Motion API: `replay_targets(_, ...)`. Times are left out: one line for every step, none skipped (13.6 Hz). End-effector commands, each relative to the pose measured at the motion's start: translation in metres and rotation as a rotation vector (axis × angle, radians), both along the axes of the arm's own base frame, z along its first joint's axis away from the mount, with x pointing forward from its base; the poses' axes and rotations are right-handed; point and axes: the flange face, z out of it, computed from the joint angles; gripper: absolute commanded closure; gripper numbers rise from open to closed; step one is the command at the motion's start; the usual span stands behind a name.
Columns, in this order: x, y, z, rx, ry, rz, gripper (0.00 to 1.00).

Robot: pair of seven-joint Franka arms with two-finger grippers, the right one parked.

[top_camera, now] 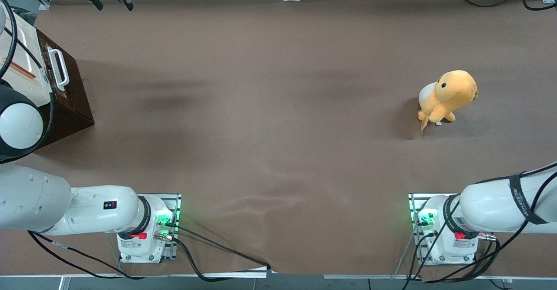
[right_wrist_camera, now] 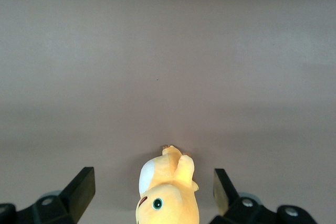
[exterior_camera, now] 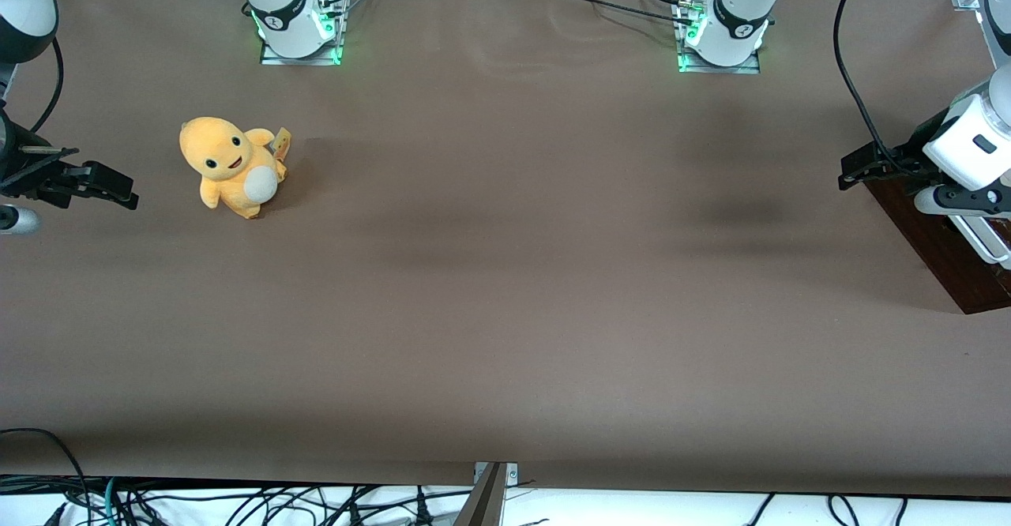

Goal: Open lower drawer with left arm only

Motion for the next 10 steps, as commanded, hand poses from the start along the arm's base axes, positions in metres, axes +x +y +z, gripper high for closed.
replay_targets(-0.0043,0.0017,0.0018,-0.014,0.005,-0.009,0.00)
replay_targets(-0.0043,0.0017,0.0018,-0.014,0.005,-0.009,0.00)
replay_targets(-0.0041,0.0017,0.0020,-0.014,0.003,-0.009,0.00)
replay_targets(-0.0043,0.0017,0.0018,-0.014,0.005,-0.009,0.00)
replay_targets(-0.0041,0.0017,0.0020,-0.014,0.003,-0.009,0.00)
replay_targets(-0.0043,0.0017,0.0018,-0.014,0.005,-0.009,0.00)
replay_targets(-0.0043,0.0017,0.0018,-0.014,0.005,-0.009,0.00)
replay_targets(-0.0043,0.0017,0.0018,-0.014,0.005,-0.009,0.00)
replay_targets(-0.0043,0.0017,0.0018,-0.014,0.005,-0.009,0.00)
replay_targets(-0.0043,0.0017,0.0018,-0.014,0.005,-0.009,0.00)
